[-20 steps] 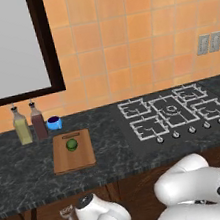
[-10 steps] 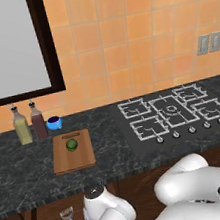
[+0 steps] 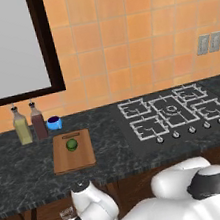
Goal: Place the appropriate cutting tool for cutting the avocado skin on the cutting board.
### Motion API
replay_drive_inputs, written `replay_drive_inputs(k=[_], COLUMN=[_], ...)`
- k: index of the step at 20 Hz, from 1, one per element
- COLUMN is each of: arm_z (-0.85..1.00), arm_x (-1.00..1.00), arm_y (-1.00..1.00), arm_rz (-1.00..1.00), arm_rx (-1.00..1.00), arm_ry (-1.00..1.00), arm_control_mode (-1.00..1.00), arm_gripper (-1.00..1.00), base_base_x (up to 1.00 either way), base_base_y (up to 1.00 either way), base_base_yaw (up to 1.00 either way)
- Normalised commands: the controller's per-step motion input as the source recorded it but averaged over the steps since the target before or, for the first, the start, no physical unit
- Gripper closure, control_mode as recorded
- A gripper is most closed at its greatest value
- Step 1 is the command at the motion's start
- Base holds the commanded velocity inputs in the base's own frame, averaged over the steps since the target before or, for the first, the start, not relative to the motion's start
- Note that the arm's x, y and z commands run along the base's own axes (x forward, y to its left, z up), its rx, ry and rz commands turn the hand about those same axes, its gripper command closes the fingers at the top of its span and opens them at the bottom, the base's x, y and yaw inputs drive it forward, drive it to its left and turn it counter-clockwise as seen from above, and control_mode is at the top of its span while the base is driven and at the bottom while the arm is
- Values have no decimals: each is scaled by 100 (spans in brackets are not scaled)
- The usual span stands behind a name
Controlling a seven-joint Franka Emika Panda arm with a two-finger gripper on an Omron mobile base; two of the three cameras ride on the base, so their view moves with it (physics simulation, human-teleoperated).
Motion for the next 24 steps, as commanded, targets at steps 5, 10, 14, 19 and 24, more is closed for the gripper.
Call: replay_drive_inputs(k=[5,10,14,19,24], arm_z=[-3,-15,-24,-27,-23], arm_x=[8,0,0,0,0], arm_y=[-3,-9,-13,-8,0], arm_rz=[0,0,0,0,0], arm_rx=[-1,0,0,2,2], arm_ry=[-2,-2,-2,-3,0], arm_control_mode=[-100,-100,-100,-100,-100], arm_gripper=[-100,-100,-100,-100,-100], base_base_x=[0,0,0,0,0], base_base_y=[0,0,0,0,0], base_base_yaw=[0,0,0,0,0])
